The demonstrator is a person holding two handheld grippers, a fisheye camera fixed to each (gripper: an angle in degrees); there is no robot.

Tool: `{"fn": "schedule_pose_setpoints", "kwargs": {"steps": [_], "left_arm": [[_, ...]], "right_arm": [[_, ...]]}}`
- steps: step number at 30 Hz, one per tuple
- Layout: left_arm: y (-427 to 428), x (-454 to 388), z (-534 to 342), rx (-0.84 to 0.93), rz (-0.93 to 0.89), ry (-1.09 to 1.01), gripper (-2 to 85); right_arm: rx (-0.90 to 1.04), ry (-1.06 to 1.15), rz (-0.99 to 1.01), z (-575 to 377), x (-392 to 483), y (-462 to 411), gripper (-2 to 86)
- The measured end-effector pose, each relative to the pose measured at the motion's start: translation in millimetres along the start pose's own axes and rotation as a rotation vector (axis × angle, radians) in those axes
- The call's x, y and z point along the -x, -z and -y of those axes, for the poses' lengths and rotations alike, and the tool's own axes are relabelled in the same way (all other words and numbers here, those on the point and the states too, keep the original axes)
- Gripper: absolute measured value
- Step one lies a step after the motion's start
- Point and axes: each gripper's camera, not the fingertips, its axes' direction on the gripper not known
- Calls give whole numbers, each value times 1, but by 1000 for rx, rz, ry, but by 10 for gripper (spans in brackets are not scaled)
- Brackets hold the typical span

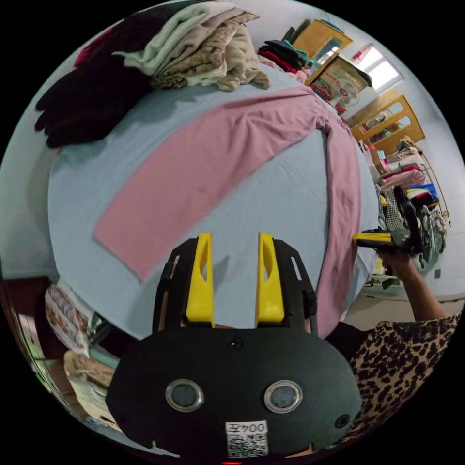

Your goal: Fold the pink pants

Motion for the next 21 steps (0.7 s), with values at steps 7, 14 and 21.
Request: {"fn": "schedule_pose_setpoints", "kwargs": {"steps": [7, 14, 21], "left_arm": [[15, -3, -41, 37, -12, 135, 125], [46, -2, -23, 40, -40, 17, 124], [65, 6, 10, 126, -178, -249, 125]], "right_arm": [[-8, 5, 2, -4, 3, -11, -7], [12, -119, -48, -3, 11, -19, -7], [84, -271, -193, 4, 28, -26, -8]]}}
